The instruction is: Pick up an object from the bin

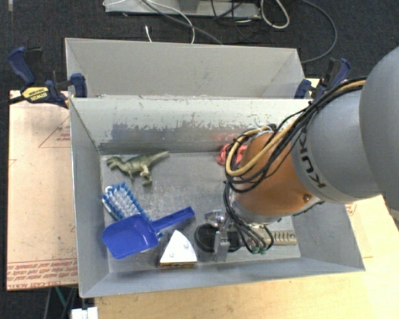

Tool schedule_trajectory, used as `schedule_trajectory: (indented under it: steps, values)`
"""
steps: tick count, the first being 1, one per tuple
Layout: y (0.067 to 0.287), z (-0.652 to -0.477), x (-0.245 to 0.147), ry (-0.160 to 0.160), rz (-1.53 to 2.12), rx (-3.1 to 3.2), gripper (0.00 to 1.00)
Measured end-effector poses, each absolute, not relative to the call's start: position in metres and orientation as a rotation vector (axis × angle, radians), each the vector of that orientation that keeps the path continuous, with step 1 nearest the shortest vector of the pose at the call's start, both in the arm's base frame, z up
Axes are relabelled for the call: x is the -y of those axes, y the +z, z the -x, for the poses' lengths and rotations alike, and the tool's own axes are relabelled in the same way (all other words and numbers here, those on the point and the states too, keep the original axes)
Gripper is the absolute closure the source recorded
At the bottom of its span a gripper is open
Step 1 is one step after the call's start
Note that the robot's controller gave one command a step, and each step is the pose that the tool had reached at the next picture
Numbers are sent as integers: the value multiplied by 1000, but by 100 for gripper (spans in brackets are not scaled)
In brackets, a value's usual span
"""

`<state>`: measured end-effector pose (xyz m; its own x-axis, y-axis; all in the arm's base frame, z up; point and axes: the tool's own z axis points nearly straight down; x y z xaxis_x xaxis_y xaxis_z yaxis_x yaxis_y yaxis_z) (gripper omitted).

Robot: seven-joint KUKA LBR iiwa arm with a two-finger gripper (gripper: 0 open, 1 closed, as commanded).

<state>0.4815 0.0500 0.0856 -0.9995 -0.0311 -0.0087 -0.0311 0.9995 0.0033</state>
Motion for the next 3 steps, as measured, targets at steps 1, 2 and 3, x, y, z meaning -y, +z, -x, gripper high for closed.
schedule_trajectory:
  steps: [1, 2, 3]
  values:
    - [114, -480, -50, 5, 49, -3139, 100]
    - [149, -481, -50, 6, 49, -3134, 100]
    - [170, -482, -50, 7, 50, -3130, 100]
